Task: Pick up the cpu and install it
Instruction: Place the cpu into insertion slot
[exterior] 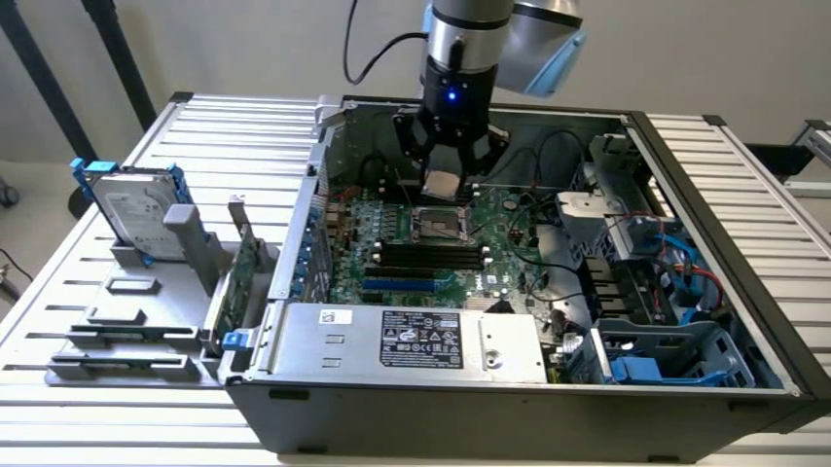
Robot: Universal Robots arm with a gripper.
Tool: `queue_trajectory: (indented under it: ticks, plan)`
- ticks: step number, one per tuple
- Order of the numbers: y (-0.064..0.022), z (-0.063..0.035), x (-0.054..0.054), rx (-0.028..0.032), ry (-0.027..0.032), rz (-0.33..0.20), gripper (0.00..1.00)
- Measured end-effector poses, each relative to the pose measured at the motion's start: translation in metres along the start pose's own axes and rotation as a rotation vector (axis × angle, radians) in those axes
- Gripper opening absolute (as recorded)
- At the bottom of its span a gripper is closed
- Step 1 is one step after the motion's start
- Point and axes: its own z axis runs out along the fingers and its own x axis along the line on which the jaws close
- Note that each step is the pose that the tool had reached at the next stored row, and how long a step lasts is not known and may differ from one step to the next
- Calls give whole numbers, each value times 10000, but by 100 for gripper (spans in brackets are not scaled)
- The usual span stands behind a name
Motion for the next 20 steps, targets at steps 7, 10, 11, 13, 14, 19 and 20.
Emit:
queue_trajectory:
  ticks: [7,10,11,13,14,19,20]
  plan:
    - [-1,35,-1,-18,30,1216,55]
    - [-1,45,-1,-30,30,1737,55]
    - [-1,49,-2,-36,29,1906,55]
    - [-1,56,-2,-46,26,2244,55]
    - [-1,60,-2,-50,24,2414,55]
    - [-1,81,-3,-78,12,3302,55]
    - [-2,86,-3,-84,9,3488,55]
